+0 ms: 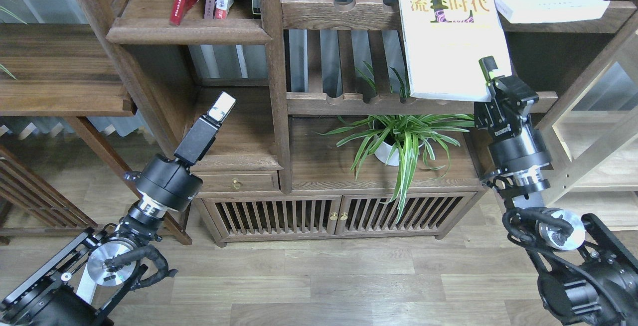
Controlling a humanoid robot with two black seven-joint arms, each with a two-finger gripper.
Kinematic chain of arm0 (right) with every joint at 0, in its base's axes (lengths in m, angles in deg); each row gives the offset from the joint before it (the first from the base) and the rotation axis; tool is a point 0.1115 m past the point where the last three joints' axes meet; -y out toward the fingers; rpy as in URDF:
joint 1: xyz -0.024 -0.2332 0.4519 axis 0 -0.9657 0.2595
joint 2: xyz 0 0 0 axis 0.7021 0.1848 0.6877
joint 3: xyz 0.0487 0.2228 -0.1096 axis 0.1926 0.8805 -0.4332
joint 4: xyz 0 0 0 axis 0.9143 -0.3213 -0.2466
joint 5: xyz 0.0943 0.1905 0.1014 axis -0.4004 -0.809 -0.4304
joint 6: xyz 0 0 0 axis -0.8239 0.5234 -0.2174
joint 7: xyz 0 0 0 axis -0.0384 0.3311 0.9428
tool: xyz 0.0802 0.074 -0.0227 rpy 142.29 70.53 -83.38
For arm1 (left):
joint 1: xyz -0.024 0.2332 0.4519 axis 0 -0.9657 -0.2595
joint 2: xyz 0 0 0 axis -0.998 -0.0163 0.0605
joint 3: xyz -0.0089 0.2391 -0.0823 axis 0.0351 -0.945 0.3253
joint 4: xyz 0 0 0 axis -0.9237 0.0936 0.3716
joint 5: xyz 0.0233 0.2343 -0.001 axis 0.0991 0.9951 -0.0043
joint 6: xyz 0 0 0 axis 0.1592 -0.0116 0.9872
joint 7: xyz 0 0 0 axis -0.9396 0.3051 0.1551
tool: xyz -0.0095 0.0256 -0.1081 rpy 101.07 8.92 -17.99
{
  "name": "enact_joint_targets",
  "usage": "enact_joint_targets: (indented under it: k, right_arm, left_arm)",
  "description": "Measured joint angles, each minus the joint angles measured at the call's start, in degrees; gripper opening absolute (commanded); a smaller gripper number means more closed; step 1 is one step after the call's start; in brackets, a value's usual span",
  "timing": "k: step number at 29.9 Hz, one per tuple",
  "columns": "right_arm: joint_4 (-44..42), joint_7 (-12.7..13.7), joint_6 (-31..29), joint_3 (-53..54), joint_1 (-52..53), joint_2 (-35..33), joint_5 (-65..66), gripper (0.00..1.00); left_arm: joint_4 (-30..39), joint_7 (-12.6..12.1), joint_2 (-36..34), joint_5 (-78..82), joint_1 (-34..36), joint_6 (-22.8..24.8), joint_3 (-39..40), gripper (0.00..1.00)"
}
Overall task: Organize books on shelf
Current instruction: 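Lower the yellow-green book toward the left gripper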
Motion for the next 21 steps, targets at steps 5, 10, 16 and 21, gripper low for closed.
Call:
enact_joint_targets:
  k: [5, 10, 16, 21]
  right_arm:
    - [-0.1, -0.1, 0.0, 0.7, -1.7, -2.5, 0.0, 0.01]
    - [-0.1, -0.6, 0.0, 1.2, -4.6, -6.0, -0.1, 0.00]
    - [-0.1, -0.6, 0.0, 0.5, -6.1, -6.5, -0.1, 0.00]
    - [0.0, -0.3, 0.0, -3.2, -4.9, -5.0, 1.6, 0.00]
  left_arm:
    - [-0.1, 0.0, 0.3, 0.1, 0.1, 0.0, -0.3, 0.99]
    - [-0.2, 0.0, 0.3, 0.1, 0.1, 0.0, -0.5, 0.99]
    - [-0.5, 0.1, 0.5, 0.1, 0.0, 0.0, -0.6, 0.99]
    - [-0.8, 0.0, 0.9, 0.2, -0.1, 0.0, -1.1, 0.99]
